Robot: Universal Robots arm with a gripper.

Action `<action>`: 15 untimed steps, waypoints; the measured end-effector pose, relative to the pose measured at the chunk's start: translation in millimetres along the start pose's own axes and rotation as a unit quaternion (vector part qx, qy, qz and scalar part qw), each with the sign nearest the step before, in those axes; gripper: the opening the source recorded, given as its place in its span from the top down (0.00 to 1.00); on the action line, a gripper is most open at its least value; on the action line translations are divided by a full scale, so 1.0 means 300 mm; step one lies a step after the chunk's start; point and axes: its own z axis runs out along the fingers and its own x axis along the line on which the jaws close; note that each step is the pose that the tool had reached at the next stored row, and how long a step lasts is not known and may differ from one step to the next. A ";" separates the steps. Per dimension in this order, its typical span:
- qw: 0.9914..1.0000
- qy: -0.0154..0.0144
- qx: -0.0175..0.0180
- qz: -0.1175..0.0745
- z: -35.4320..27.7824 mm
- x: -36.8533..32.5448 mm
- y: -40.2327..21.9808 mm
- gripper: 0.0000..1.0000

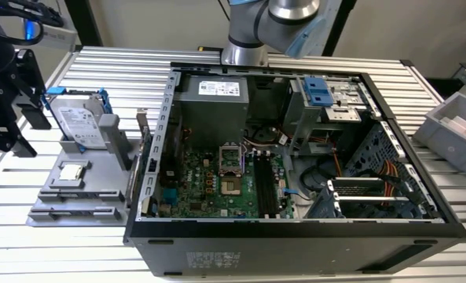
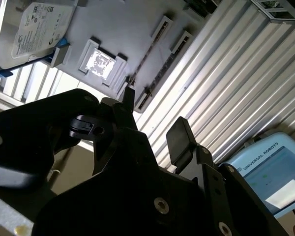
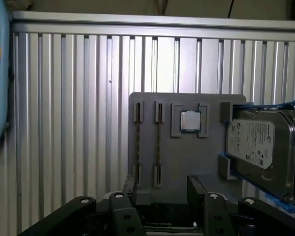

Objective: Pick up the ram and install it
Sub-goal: 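Pick up the ram and move it above insertion slot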

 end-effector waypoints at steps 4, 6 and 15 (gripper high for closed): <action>1.000 0.000 -0.001 0.007 0.010 0.000 0.000 0.00; 1.000 0.000 -0.001 0.008 0.015 0.000 0.000 0.00; 1.000 0.000 -0.002 0.008 0.041 0.001 -0.009 0.00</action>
